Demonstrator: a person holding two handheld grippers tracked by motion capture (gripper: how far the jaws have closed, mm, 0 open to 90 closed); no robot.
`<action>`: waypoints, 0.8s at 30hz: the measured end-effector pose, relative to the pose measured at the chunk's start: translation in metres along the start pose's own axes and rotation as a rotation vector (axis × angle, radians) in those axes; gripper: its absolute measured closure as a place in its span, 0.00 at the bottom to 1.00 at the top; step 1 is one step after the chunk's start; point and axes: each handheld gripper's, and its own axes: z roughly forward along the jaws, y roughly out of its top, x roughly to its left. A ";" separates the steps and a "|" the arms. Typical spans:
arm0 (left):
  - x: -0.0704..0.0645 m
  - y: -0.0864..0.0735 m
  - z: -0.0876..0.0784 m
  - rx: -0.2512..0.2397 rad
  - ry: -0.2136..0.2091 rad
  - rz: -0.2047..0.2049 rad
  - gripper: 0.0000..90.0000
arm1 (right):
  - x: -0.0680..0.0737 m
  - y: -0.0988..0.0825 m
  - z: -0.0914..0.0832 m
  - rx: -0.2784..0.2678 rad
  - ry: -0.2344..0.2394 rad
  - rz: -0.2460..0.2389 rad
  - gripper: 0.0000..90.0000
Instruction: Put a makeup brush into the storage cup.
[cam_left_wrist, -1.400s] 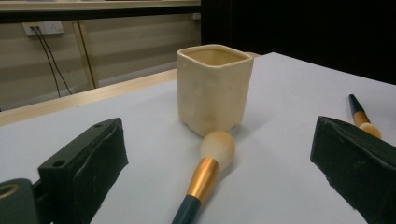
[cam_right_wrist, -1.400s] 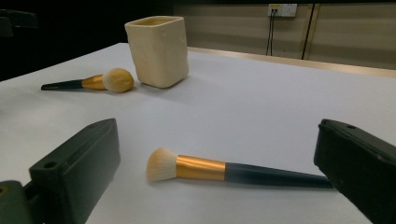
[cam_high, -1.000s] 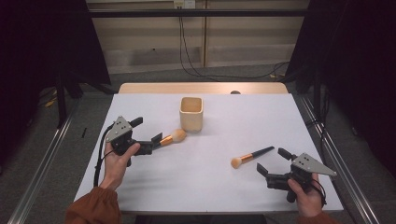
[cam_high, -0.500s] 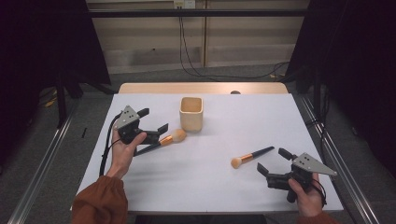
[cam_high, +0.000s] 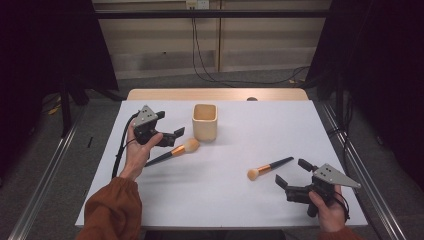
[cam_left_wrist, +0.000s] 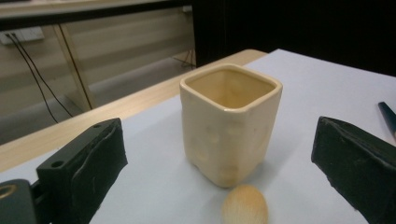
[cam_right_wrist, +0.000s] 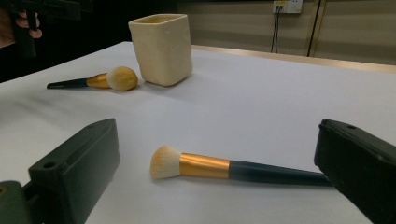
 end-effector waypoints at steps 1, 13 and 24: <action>0.000 0.001 0.000 0.014 -0.003 0.003 0.04 | 0.000 0.000 -0.001 0.001 0.000 -0.005 0.00; 0.002 0.006 0.006 0.210 -0.059 0.074 0.04 | -0.001 0.000 0.001 0.007 -0.001 -0.005 0.00; 0.002 0.005 0.016 0.412 -0.104 0.104 0.06 | 0.000 0.000 0.001 0.010 0.001 -0.004 0.00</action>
